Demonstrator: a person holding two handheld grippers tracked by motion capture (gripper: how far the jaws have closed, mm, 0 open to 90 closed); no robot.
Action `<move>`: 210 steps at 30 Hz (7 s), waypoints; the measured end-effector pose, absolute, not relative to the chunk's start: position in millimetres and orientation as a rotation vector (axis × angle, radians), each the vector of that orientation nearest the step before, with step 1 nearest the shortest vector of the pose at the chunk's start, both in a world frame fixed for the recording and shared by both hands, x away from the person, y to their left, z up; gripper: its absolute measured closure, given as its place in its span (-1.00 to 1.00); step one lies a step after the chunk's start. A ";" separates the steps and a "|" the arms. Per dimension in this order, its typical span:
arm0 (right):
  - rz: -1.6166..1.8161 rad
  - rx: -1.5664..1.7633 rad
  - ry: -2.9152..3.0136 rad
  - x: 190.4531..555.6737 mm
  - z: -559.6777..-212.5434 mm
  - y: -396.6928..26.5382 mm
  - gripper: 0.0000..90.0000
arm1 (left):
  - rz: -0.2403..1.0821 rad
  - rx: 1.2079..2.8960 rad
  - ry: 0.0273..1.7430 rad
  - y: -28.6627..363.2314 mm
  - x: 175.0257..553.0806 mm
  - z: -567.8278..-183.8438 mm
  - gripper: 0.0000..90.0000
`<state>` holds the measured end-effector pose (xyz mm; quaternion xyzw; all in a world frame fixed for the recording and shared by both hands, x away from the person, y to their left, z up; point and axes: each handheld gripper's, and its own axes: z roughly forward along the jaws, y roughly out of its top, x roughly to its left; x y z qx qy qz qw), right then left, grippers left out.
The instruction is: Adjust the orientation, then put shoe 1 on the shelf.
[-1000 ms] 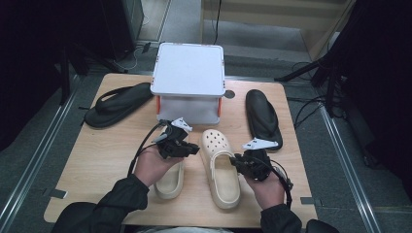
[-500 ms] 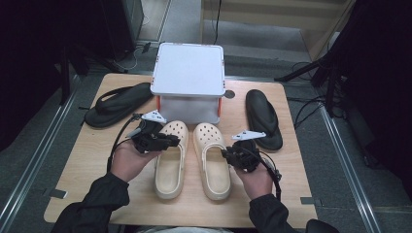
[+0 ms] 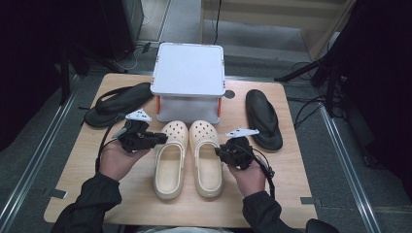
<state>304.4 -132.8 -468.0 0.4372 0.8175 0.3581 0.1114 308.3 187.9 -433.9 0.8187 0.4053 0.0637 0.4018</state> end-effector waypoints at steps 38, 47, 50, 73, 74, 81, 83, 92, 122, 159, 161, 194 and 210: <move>1.167 1.238 2.537 330.7 -496.3 -156.6 1.00 | 0.033 2.109 1.136 210.5 317.4 -496.0 1.00; 1.159 1.236 2.541 333.1 -498.3 -156.0 1.00 | 0.012 2.121 1.102 202.1 313.0 -495.5 1.00; 1.170 1.236 2.541 333.9 -498.4 -156.3 1.00 | 0.008 2.117 1.107 202.2 313.1 -495.9 1.00; 1.247 1.247 2.435 327.7 -481.2 -172.4 0.85 | 0.020 2.058 1.079 205.0 317.0 -481.6 0.74; 1.257 1.248 2.425 325.3 -478.5 -173.3 0.83 | 0.013 2.054 1.076 205.3 319.0 -479.7 0.71; 1.308 1.224 2.416 306.9 -463.4 -174.5 0.70 | 0.025 2.049 1.044 204.0 325.7 -457.5 0.66; 1.331 1.214 2.424 302.0 -459.7 -173.8 0.68 | 0.020 2.058 1.034 204.4 328.4 -451.0 0.67; 1.366 1.192 2.459 278.8 -453.1 -167.2 0.55 | 0.032 2.055 1.031 211.6 342.3 -428.2 0.86; 1.297 1.150 2.542 266.0 -466.3 -129.5 0.38 | 0.103 2.048 1.009 222.9 424.2 -365.1 1.00; 1.270 1.283 2.475 273.9 -480.9 -83.6 0.09 | 0.119 2.026 1.031 231.0 459.7 -380.4 1.00; 1.269 1.283 2.467 274.6 -480.5 -80.4 0.06 | 0.124 2.027 1.032 230.3 459.6 -380.2 1.00; 1.242 1.494 2.325 295.2 -494.2 -58.2 0.33 | 0.160 2.043 1.026 226.3 458.8 -379.4 1.00; 1.237 1.411 2.334 301.5 -479.5 -64.5 0.49 | 0.153 2.035 1.034 227.2 459.3 -379.8 1.00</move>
